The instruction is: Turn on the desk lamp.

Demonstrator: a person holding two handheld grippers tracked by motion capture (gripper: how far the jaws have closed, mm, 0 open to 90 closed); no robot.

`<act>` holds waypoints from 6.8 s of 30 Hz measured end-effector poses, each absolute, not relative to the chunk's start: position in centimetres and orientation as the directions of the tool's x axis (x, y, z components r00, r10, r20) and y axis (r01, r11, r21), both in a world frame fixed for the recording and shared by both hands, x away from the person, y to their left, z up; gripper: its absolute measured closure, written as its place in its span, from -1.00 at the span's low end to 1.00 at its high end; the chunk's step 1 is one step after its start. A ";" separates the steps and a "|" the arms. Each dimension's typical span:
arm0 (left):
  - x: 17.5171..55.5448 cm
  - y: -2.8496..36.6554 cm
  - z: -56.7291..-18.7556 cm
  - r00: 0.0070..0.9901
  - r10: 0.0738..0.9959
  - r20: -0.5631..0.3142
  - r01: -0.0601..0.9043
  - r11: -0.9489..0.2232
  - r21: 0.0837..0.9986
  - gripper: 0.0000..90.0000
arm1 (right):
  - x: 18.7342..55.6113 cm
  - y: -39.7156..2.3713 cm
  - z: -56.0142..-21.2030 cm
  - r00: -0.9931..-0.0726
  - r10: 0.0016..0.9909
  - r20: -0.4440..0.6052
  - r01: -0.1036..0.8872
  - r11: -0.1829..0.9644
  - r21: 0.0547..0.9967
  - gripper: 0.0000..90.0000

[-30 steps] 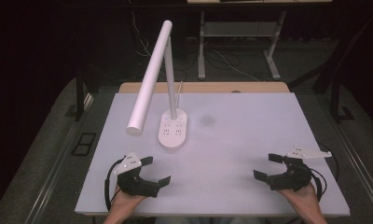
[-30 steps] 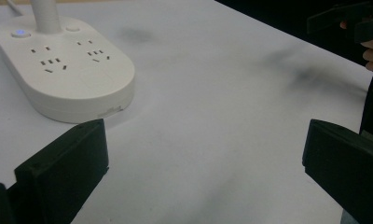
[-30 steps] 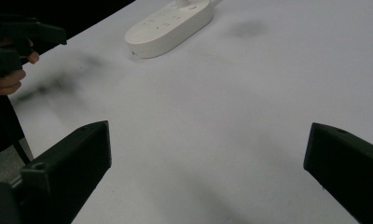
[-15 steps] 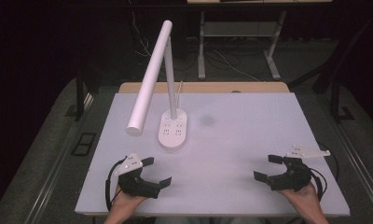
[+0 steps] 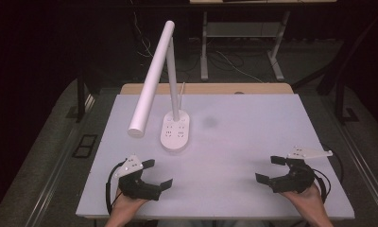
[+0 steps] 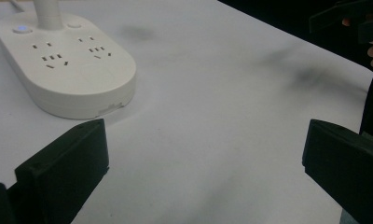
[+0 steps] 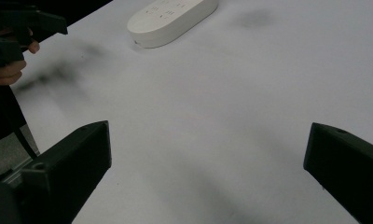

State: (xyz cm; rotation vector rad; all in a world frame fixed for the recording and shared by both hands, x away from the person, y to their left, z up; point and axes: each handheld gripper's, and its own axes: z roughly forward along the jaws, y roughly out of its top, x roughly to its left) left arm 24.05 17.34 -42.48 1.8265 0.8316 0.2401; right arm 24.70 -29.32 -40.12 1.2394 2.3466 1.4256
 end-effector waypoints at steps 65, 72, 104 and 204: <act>23.9 17.7 -42.5 0.718 0.660 -0.221 0.432 -0.173 0.885 -1.00 | 33.6 -21.7 -34.7 -0.744 0.622 0.244 0.537 0.337 0.773 -0.99; 23.9 17.6 -42.5 0.722 0.656 -0.220 0.431 -0.178 0.885 -1.00 | 34.5 -20.5 -34.4 -0.752 0.616 0.234 0.529 0.353 0.772 -0.99; 23.9 17.6 -42.5 0.725 0.653 -0.218 0.428 -0.180 0.886 -1.00 | 40.5 -15.8 -33.5 -0.740 0.635 0.221 0.542 0.370 0.754 -0.99; 23.9 17.8 -42.3 0.733 0.644 -0.219 0.421 -0.176 0.890 -1.00 | 49.3 -6.3 -42.9 -0.730 0.620 0.286 0.592 0.364 0.719 1.00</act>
